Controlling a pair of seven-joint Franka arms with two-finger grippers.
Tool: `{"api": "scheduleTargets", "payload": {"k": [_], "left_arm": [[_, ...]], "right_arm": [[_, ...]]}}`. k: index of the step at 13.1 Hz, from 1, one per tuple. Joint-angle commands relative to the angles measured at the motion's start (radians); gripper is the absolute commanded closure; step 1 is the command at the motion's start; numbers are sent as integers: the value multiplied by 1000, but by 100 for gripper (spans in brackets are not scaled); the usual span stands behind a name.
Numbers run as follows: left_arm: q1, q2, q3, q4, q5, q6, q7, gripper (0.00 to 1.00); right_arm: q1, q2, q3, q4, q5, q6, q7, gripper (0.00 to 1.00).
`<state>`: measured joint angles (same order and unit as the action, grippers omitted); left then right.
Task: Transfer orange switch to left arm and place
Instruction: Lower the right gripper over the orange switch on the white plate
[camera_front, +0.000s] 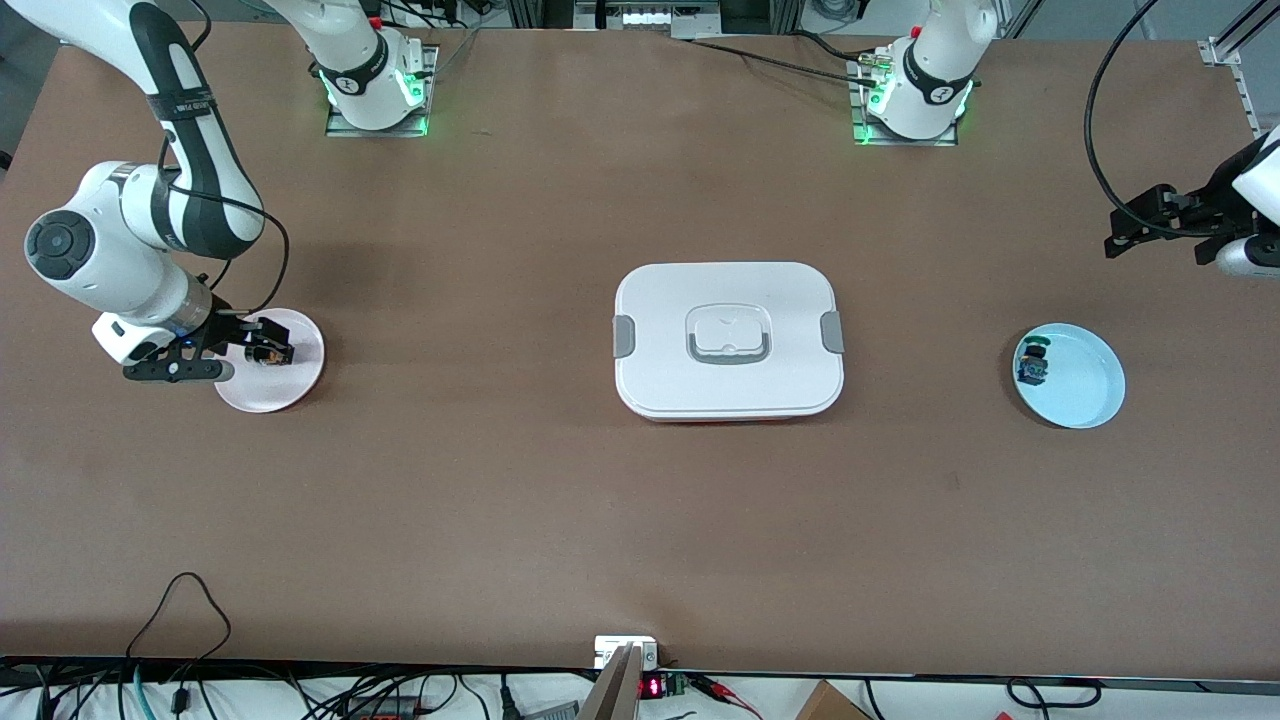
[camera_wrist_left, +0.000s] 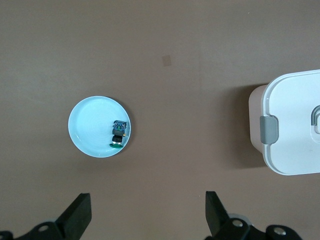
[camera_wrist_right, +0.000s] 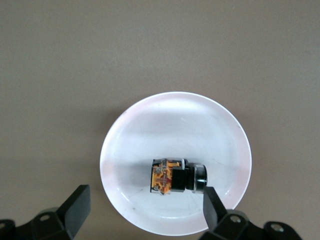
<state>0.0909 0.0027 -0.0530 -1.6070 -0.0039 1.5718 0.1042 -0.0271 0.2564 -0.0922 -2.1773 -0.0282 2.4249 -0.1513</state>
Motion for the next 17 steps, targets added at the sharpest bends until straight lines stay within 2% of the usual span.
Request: {"api": "scheduleTargets", "payload": {"k": [1, 7, 17], "left_arm": [[-7, -20, -4, -8, 4, 2, 23, 0], [-7, -18, -2, -2, 2, 1, 23, 0], [-8, -20, -4, -1, 4, 1, 23, 0]], "right_arm": [[-13, 1, 3, -12, -13, 13, -56, 0], [-54, 69, -1, -21, -13, 55, -171, 0], [-57, 138, -1, -19, -1, 120, -159, 0]]}}
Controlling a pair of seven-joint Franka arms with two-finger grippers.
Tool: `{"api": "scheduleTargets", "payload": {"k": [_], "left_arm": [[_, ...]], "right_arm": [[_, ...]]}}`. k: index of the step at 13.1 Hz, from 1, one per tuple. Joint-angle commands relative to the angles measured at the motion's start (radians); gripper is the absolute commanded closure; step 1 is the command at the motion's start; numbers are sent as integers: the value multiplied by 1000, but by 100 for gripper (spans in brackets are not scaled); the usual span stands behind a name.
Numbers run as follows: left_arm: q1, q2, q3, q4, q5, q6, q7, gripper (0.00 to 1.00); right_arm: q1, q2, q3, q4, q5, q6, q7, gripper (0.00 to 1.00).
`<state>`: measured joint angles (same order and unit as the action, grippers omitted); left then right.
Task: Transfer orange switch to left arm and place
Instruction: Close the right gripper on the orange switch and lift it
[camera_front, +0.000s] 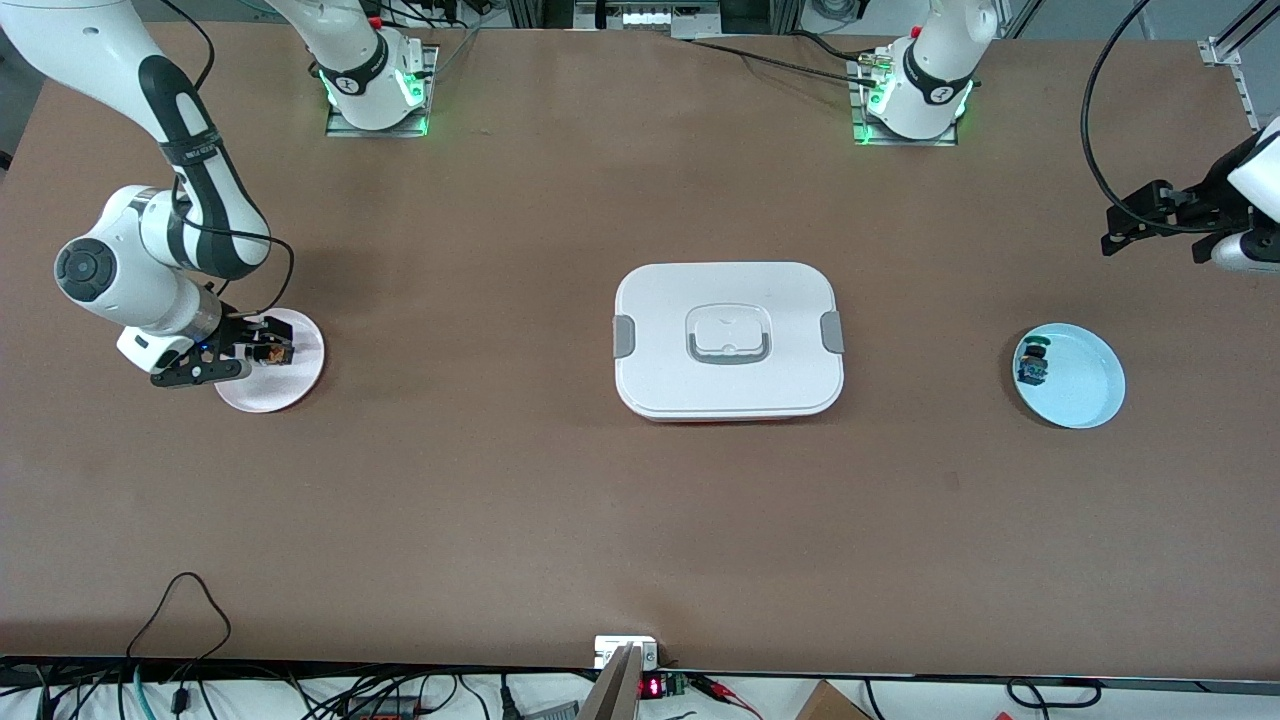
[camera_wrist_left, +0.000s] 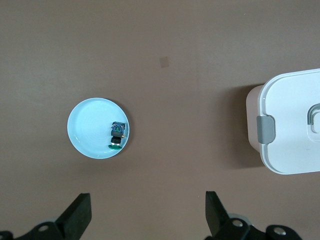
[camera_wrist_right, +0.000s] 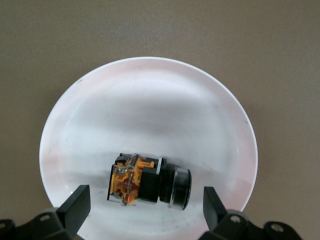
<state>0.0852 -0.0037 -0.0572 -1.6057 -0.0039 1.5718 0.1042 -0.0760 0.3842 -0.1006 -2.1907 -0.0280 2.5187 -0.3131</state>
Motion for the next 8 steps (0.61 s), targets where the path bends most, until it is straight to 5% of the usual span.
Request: {"api": "scheduleTargets", "payload": {"k": [1, 8], "left_arm": [[-2, -13, 0, -2, 2, 1, 23, 0], [2, -13, -23, 0, 2, 1, 23, 0]], "right_arm": [[-8, 13, 7, -4, 0, 28, 3, 0], [-8, 31, 7, -27, -1, 92, 2, 0]]}}
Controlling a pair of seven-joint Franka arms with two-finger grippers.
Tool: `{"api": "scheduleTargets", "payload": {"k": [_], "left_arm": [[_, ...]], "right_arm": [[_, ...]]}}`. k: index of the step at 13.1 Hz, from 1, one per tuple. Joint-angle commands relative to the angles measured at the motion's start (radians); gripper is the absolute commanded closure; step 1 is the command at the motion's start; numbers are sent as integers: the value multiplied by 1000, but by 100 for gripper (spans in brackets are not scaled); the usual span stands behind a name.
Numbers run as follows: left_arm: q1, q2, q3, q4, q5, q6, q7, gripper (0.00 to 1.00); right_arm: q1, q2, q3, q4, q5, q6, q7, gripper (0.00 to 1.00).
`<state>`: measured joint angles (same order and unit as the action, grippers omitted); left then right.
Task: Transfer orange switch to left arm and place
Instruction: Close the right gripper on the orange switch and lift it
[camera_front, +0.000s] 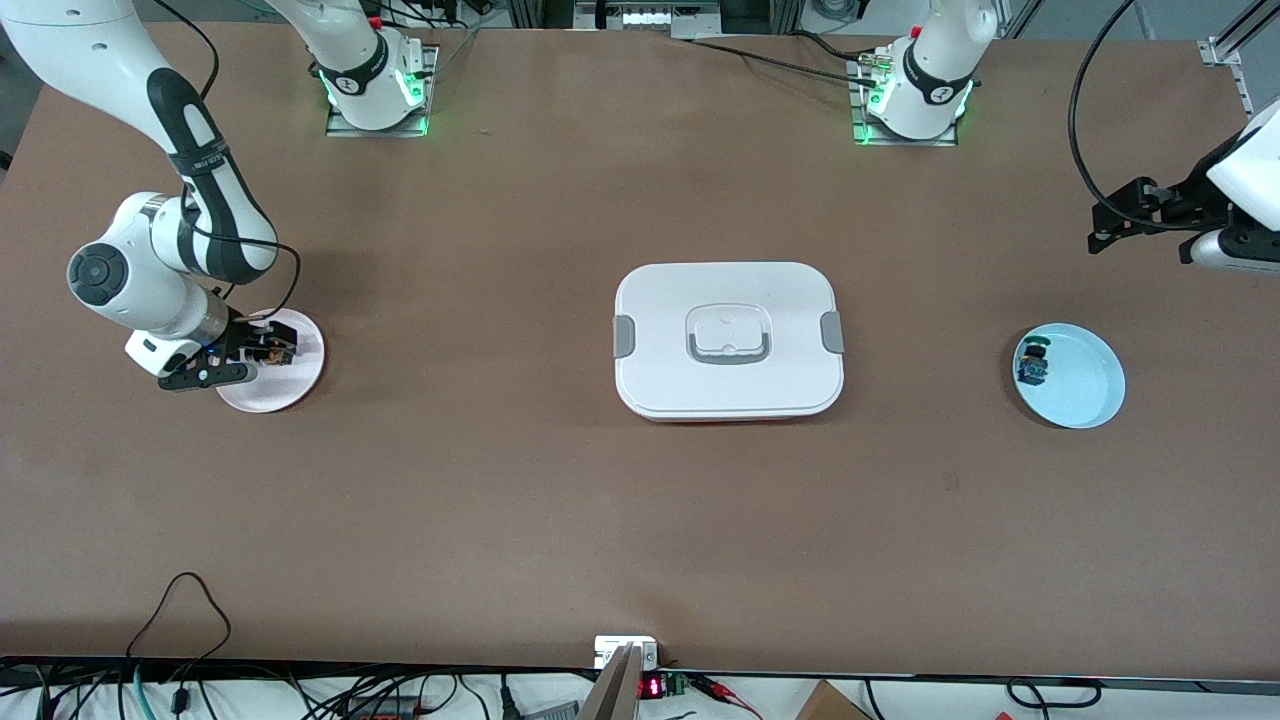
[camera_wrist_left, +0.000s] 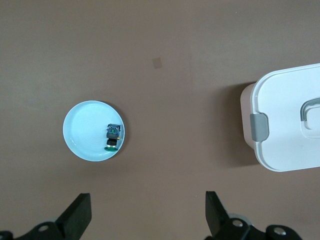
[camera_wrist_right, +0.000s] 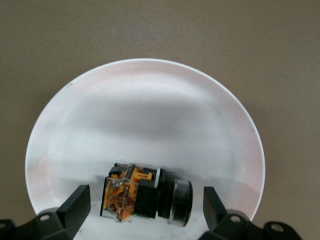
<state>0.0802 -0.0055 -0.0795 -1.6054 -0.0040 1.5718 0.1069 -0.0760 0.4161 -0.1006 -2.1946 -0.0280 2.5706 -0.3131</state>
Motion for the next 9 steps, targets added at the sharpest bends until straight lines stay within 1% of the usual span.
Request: {"api": "scheduleTargets", "payload": {"k": [1, 4, 5, 6, 7, 8, 9], "left_arm": [[9, -11, 0, -1, 2, 1, 20, 0], [9, -11, 1, -1, 2, 1, 20, 0], [9, -11, 1, -1, 2, 1, 20, 0], [9, -11, 1, -1, 2, 1, 20, 0], [9, -11, 0, -1, 2, 1, 20, 0], [9, -11, 0, -1, 2, 1, 19, 0], [9, -11, 1, -1, 2, 1, 20, 0]], "right_arm": [[-10, 3, 7, -31, -1, 60, 2, 0], [-10, 15, 7, -60, -1, 134, 0, 0], [-8, 15, 7, -65, -1, 137, 0, 0], [-10, 12, 7, -67, -1, 135, -1, 4], [-8, 7, 7, -65, -1, 129, -6, 22], [-8, 1, 7, -67, -3, 125, -11, 38], [-7, -9, 7, -65, -3, 102, -6, 51]]}}
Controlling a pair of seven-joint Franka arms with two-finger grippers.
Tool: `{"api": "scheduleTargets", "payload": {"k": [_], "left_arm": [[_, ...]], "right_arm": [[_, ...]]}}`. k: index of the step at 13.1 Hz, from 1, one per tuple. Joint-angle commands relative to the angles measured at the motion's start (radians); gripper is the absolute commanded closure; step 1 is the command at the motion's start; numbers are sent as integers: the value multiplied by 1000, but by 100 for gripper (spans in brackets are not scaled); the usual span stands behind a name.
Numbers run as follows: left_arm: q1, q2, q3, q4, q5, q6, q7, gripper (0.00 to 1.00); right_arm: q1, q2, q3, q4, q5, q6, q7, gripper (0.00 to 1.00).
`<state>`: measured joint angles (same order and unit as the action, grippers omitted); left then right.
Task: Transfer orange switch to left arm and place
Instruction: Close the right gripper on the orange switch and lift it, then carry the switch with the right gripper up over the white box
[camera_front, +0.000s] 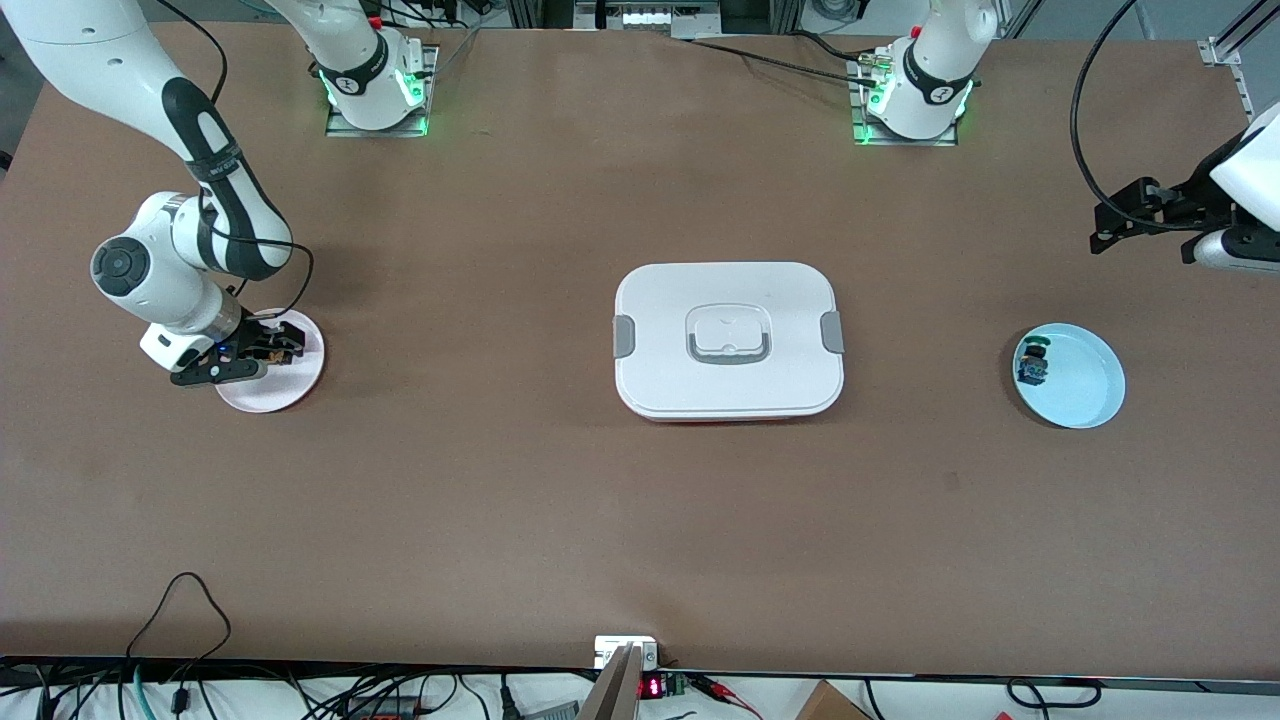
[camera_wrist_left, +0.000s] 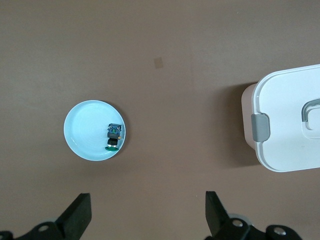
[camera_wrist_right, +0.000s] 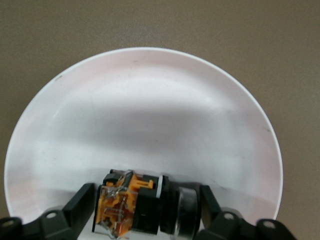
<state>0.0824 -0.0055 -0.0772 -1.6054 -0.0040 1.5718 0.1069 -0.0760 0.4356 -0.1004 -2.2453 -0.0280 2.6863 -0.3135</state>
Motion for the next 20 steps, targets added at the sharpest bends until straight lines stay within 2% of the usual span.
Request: {"api": "scheduleTargets", "payload": {"k": [1, 2, 3, 8, 13, 14, 17, 20], "left_arm": [[7, -11, -1, -1, 2, 1, 20, 0], [7, -11, -1, -1, 2, 1, 19, 0], [7, -11, -1, -1, 4, -1, 20, 0], [8, -11, -1, -1, 2, -13, 19, 0], [7, -10, -1, 1, 2, -13, 19, 0], [5, -10, -3, 2, 4, -13, 19, 0], [5, -11, -4, 2, 4, -21, 19, 0], [5, -10, -4, 2, 4, -22, 19, 0]], "right_arm": [[-7, -34, 7, -14, -4, -31, -13, 66], [-7, -38, 5, -13, -7, -37, -16, 76], [-8, -43, 7, -10, -9, -52, -16, 81], [-5, -119, 8, 38, -12, -213, -67, 94], [16, -184, 40, 245, 9, -541, -139, 94], [22, -208, 59, 283, 38, -593, -171, 94], [83, -253, 64, 399, 109, -721, -205, 98], [137, -293, 64, 487, 222, -836, -206, 99]]}}
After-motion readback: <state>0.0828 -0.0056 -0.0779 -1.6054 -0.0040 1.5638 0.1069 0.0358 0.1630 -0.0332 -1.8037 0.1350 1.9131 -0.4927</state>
